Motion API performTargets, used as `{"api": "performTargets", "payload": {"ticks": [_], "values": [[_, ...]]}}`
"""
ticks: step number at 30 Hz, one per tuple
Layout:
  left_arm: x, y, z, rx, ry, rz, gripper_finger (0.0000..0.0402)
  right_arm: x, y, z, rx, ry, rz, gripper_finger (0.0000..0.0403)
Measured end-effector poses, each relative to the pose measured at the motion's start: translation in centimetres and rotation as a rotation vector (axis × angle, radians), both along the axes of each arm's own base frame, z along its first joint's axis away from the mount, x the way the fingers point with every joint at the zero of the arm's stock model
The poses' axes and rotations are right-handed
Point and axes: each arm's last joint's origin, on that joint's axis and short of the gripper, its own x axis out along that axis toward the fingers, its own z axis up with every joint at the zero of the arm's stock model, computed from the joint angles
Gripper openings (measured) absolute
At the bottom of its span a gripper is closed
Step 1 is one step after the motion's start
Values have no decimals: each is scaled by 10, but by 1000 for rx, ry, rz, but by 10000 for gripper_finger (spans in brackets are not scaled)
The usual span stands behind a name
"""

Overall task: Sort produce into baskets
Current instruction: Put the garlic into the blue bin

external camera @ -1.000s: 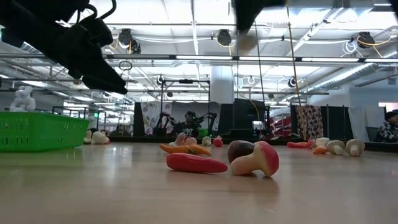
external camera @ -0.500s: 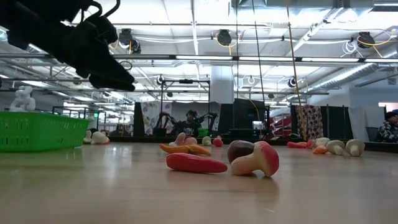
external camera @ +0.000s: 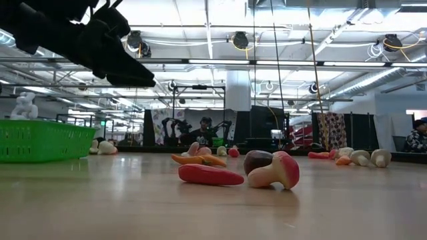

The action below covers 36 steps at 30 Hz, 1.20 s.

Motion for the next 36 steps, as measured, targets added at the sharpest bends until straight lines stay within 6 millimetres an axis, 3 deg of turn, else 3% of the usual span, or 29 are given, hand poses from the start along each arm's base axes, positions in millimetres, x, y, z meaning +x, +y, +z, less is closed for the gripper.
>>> {"api": "performTargets", "payload": {"ticks": [16, 29, 32, 36], "values": [[7, -1, -15, -9, 73, 7, 248, -7, -12, -21, -88, 84, -31, 5], [7, -2, -16, -59, 78, -6, 248, 4, -24, -21, -45, 174, 5, 79], [6, -1, -11, -33, 100, -11, 248, 7, -27, -20, -47, 189, 35, 89], [7, 1, 16, -8, 88, 11, 248, 13, -37, -14, -47, 186, 96, 95]]}}
